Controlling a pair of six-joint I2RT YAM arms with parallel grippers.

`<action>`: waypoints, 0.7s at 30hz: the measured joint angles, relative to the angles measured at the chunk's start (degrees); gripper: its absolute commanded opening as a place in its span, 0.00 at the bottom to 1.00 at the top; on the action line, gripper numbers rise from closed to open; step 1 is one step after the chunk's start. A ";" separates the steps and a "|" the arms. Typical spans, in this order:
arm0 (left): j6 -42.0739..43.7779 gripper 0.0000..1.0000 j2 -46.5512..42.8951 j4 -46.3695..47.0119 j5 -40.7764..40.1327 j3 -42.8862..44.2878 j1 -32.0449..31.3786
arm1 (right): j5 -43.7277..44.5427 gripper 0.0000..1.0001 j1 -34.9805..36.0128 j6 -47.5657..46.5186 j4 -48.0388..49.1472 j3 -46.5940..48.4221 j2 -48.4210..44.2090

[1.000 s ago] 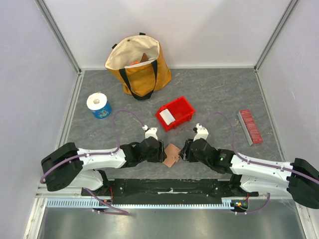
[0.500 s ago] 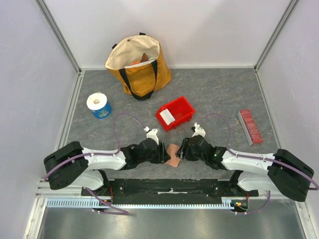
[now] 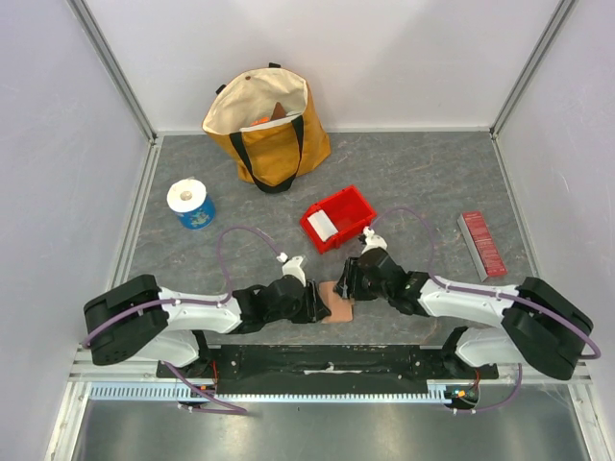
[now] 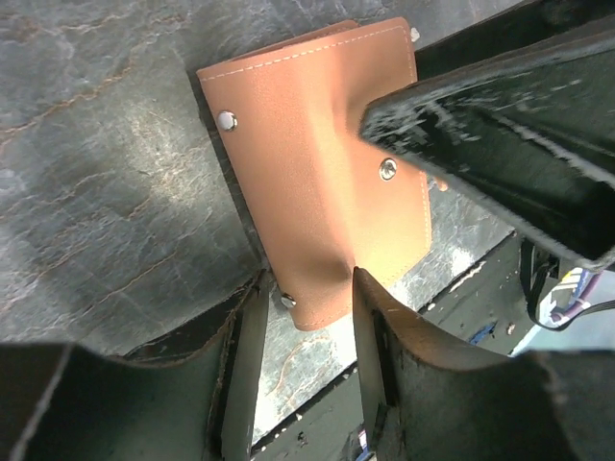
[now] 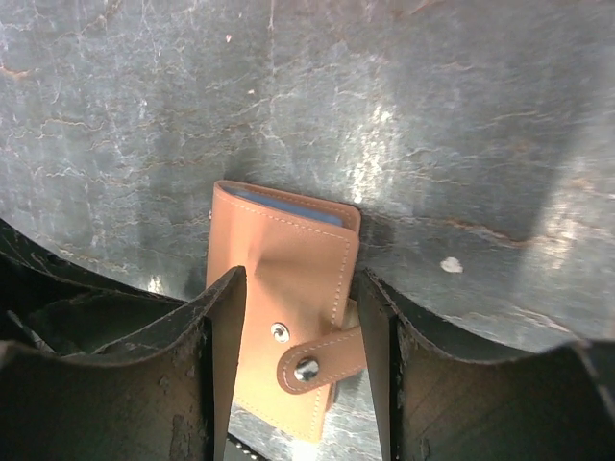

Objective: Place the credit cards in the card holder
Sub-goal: Close the card holder at the center of the board.

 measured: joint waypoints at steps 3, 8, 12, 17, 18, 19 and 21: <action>0.11 0.49 -1.03 -4.13 -2.01 1.27 -0.31 | 1.73 0.58 -0.46 -1.95 -3.13 0.44 -3.10; 2.84 0.49 -4.09 -14.80 -6.84 4.39 -0.26 | 3.93 0.55 -1.14 -3.89 -7.80 0.44 -11.78; 7.78 0.40 -3.52 -17.46 -6.97 8.59 0.55 | 3.80 0.51 -1.33 -3.52 -9.35 -0.09 -15.19; 11.65 0.19 0.66 -14.64 -4.15 11.65 1.16 | 2.60 0.49 -1.33 -1.97 -9.62 -3.58 -17.46; 12.17 0.15 1.49 -14.01 -3.23 11.65 1.29 | 2.29 0.49 -1.33 -1.66 -9.73 -4.17 -17.57; 12.52 0.12 2.36 -13.66 -2.58 11.65 1.38 | 1.88 0.49 -1.33 -1.46 -9.73 -4.61 -17.59; 12.79 0.08 3.80 -12.85 -1.46 11.65 1.57 | 1.29 0.48 -1.33 -1.20 -9.70 -4.96 -17.59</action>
